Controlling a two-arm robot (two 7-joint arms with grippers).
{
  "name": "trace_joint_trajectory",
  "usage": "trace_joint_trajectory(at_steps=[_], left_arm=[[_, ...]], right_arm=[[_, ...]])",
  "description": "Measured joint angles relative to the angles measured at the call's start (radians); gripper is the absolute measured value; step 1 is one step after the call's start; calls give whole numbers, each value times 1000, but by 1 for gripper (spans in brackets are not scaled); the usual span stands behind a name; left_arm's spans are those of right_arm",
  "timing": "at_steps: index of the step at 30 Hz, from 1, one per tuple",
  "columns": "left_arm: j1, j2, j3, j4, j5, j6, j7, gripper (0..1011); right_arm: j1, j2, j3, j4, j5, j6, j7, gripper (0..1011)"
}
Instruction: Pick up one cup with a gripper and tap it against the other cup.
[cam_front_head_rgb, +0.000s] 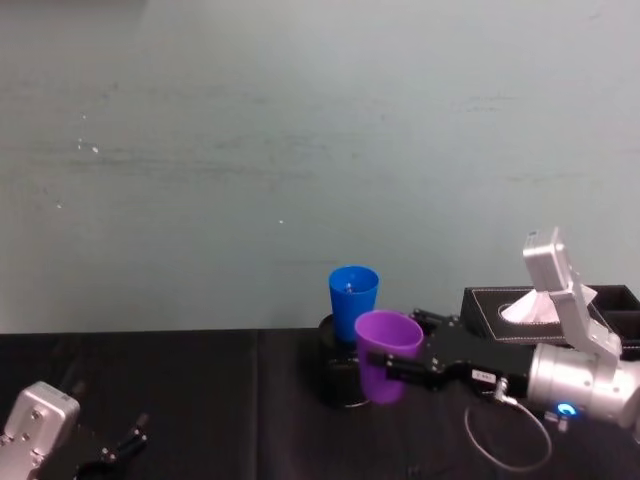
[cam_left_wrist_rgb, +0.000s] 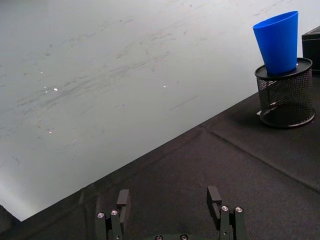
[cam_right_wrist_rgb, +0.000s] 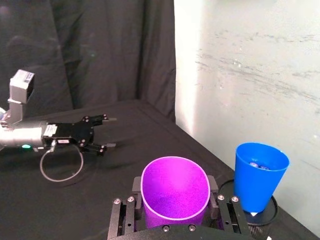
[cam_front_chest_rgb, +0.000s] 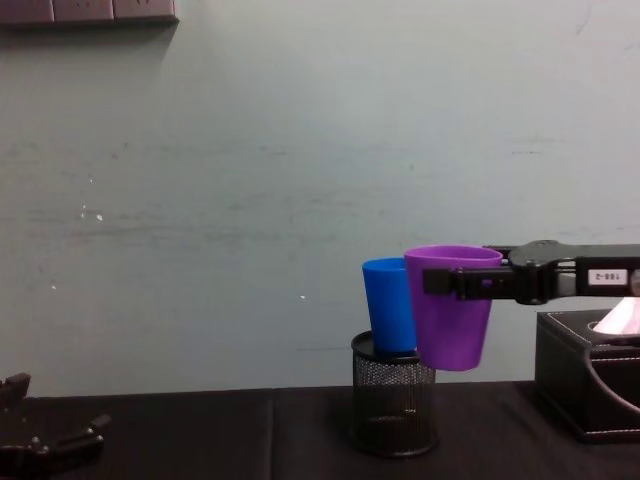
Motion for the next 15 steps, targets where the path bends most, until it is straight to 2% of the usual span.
trace_joint_trajectory(at_steps=[6, 15], left_arm=[[0, 0, 0, 0, 0, 0, 0, 1000], [0, 0, 0, 0, 0, 0, 0, 1000]], right_arm=[[64, -49, -20, 103, -13, -19, 24, 733], [121, -89, -29, 197, -31, -31, 45, 733]])
